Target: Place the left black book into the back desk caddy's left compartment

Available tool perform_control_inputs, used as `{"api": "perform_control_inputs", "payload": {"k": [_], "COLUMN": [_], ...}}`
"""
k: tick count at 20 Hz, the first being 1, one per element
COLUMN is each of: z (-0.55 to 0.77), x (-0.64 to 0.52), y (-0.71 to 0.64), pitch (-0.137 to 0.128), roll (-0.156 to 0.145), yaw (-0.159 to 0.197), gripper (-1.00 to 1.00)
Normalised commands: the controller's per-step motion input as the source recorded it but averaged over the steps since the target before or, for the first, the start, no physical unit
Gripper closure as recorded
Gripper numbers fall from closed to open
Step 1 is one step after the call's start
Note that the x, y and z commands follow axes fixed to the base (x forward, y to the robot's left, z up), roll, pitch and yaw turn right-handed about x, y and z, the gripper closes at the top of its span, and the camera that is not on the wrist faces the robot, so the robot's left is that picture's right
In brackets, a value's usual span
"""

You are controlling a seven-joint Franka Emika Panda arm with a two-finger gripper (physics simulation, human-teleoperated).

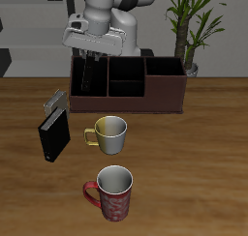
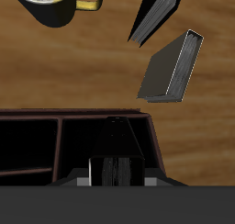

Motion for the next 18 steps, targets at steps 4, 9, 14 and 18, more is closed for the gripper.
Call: {"api": "perform_control_inputs", "payload": {"k": [4,9,14,18], "z": [-0.04,-0.12,-0.11,0.02], "x": [0.02,0.09,-0.02,-0.08], "y": [-0.05,-0.07,0.03,0.11], "pitch": [0.007,0.028,0.030,0.009], "roll": [-0.006,-0.004,0.019,0.016], "yaw": [-0.002,-0.008,-0.023,0.004], "gripper": [1.00,1.00,1.00,1.00]}}
